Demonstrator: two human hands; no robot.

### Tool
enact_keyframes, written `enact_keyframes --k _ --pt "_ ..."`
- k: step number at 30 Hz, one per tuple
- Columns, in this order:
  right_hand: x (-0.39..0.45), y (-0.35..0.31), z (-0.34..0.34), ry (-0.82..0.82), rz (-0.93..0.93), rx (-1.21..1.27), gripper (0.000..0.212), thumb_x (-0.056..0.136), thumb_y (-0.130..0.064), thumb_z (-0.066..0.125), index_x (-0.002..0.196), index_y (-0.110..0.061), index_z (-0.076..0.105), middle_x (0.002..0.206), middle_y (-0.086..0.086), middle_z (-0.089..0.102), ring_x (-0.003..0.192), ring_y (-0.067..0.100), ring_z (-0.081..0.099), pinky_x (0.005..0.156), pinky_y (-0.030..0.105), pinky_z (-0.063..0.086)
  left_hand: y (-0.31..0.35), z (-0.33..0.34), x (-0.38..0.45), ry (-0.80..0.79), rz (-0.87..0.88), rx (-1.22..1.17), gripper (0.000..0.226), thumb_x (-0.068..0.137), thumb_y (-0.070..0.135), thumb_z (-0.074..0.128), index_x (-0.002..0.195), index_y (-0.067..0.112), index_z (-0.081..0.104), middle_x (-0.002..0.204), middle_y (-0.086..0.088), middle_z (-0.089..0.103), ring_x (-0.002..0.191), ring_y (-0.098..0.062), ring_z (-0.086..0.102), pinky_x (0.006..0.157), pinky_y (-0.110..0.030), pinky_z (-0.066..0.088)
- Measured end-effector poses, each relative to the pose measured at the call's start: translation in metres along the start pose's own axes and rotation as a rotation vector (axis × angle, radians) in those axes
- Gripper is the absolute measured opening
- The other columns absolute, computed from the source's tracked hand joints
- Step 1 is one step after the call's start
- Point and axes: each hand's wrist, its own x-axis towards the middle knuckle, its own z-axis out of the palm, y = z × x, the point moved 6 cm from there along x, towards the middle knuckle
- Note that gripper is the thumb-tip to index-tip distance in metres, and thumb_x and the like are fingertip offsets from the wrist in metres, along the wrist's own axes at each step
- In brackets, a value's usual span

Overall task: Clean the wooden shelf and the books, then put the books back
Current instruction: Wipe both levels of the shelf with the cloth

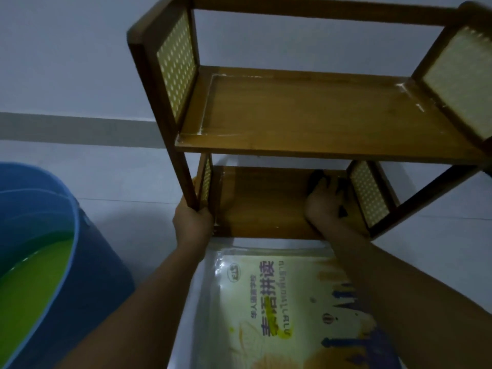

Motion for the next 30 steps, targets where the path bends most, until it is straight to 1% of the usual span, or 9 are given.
enact_keyframes --k 2,7,10,13,15,17,21,25,30 --pt "0.001 -0.055 0.006 -0.083 -0.035 0.063 0.068 0.094 -0.006 0.041 0.151 -0.014 0.005 0.158 0.017 0.007 0.144 0.041 0.007 0.114 0.056 0.022 0.0 -0.001 0.001 0.004 0.007 0.008 0.046 0.094 0.003 0.042 0.134 0.025 0.05 0.109 -0.007 0.064 0.097 -0.025 0.062 0.086 -0.049 0.055" --pt "-0.066 -0.186 0.019 -0.339 -0.515 0.149 0.065 0.09 -0.015 0.053 0.147 -0.025 0.024 0.16 0.001 0.006 0.144 0.039 0.001 0.111 0.063 0.022 -0.003 0.0 0.004 0.044 0.025 0.002 0.042 0.093 0.005 0.046 0.129 0.025 0.055 0.107 -0.007 0.066 0.096 -0.025 0.063 0.082 -0.043 0.056" --pt "-0.089 -0.189 0.019 -0.35 -0.633 0.192 0.064 0.093 -0.018 0.052 0.149 -0.025 0.021 0.16 0.002 0.009 0.145 0.039 0.003 0.113 0.059 0.019 -0.005 0.0 0.004 0.047 0.021 -0.021 0.039 0.092 0.009 0.052 0.128 0.025 0.055 0.108 -0.007 0.067 0.099 -0.025 0.064 0.086 -0.047 0.056" --pt "-0.09 -0.149 0.011 -0.386 -0.795 0.293 0.049 0.094 -0.011 0.049 0.141 -0.024 0.043 0.151 0.005 0.035 0.135 0.03 0.036 0.108 0.044 0.036 -0.005 -0.001 0.004 0.045 0.01 -0.004 0.038 0.094 0.009 0.049 0.129 0.023 0.054 0.11 -0.008 0.066 0.099 -0.027 0.062 0.087 -0.048 0.055" --pt "-0.081 -0.099 -0.003 -0.459 -0.75 0.376 0.035 0.094 -0.011 0.049 0.128 -0.016 0.057 0.131 0.011 0.054 0.115 0.031 0.054 0.087 0.032 0.048 -0.003 -0.001 0.002 0.042 0.003 0.003 0.039 0.095 0.007 0.045 0.129 0.023 0.053 0.109 -0.009 0.065 0.099 -0.028 0.062 0.086 -0.048 0.054" --pt "-0.06 -0.034 -0.012 -0.502 -0.606 0.35 0.024 0.094 -0.002 0.045 0.114 0.005 0.057 0.115 0.025 0.056 0.102 0.044 0.054 0.066 0.027 0.038 -0.002 0.0 0.001 0.039 -0.005 -0.003 0.039 0.095 0.008 0.044 0.13 0.023 0.052 0.109 -0.009 0.065 0.099 -0.029 0.061 0.087 -0.05 0.054" --pt "-0.034 0.053 -0.027 -0.428 -0.339 0.338 0.049 0.092 0.007 0.05 0.139 -0.002 0.042 0.144 0.02 0.042 0.128 0.035 0.044 0.098 0.024 0.035 -0.001 -0.001 -0.003 0.026 -0.005 -0.007 0.042 0.094 0.005 0.042 0.132 0.024 0.051 0.11 -0.009 0.064 0.099 -0.029 0.061 0.086 -0.05 0.054" --pt "-0.072 -0.022 -0.01 -0.429 -0.379 0.363 0.053 0.088 -0.007 0.054 0.139 -0.021 0.047 0.14 0.006 0.049 0.128 0.027 0.047 0.099 0.03 0.039 -0.001 -0.002 -0.003 0.063 -0.021 -0.019 0.044 0.092 0.002 0.041 0.131 0.019 0.052 0.107 -0.01 0.064 0.097 -0.029 0.059 0.077 -0.041 0.051" --pt "-0.118 -0.118 0.008 -0.539 -0.573 0.383 0.053 0.086 0.0 0.058 0.133 -0.023 0.053 0.142 0.01 0.045 0.124 0.032 0.048 0.101 0.034 0.042 -0.004 -0.002 0.0 0.052 -0.013 0.005 0.039 0.091 0.0 0.044 0.126 0.014 0.055 0.104 -0.012 0.064 0.095 -0.03 0.06 0.074 -0.038 0.05"
